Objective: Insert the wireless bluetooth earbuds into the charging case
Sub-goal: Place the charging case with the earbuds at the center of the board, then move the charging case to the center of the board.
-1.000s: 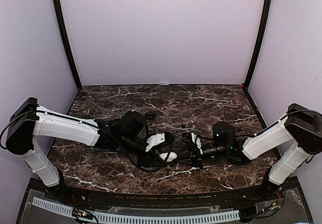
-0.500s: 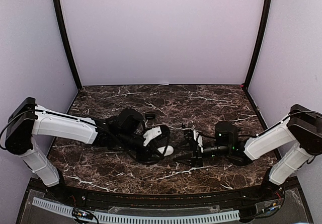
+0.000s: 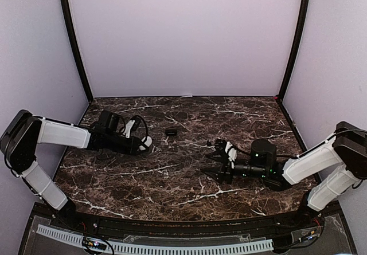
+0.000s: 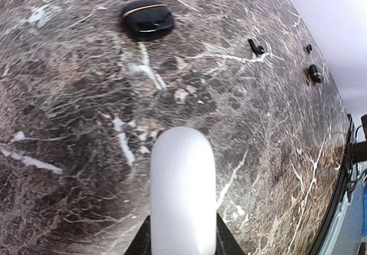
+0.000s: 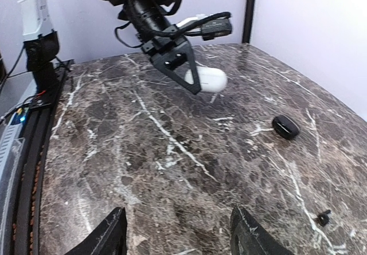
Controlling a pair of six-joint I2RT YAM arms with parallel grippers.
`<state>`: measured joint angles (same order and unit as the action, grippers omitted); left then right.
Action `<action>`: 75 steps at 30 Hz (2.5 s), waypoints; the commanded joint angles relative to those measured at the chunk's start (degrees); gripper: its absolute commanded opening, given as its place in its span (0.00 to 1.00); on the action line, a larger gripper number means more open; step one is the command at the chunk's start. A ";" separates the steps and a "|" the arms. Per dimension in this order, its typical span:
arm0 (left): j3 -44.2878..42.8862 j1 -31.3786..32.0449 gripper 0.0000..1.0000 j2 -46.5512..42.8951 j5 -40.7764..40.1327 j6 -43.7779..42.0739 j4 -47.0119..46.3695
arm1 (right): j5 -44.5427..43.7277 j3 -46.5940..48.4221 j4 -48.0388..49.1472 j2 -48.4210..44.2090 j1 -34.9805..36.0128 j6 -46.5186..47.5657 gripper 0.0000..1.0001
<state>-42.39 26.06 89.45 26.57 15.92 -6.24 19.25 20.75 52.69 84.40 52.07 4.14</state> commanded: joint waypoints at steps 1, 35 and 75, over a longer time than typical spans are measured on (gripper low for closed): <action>-1.28 -3.49 0.24 3.27 4.35 3.22 -2.30 | -16.02 -0.60 1.90 -1.47 -0.31 -3.63 0.61; 11.19 -9.80 0.99 -18.43 -16.69 4.20 -4.48 | -38.48 17.50 -36.72 -1.36 -4.01 -24.66 0.94; 29.21 -9.65 0.94 -27.39 -4.58 -0.93 -38.05 | -38.85 25.44 -81.17 4.91 -25.27 -51.90 0.69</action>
<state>-13.28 16.60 63.29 21.02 16.23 -43.29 -20.29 44.53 -26.96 88.27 26.83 -47.07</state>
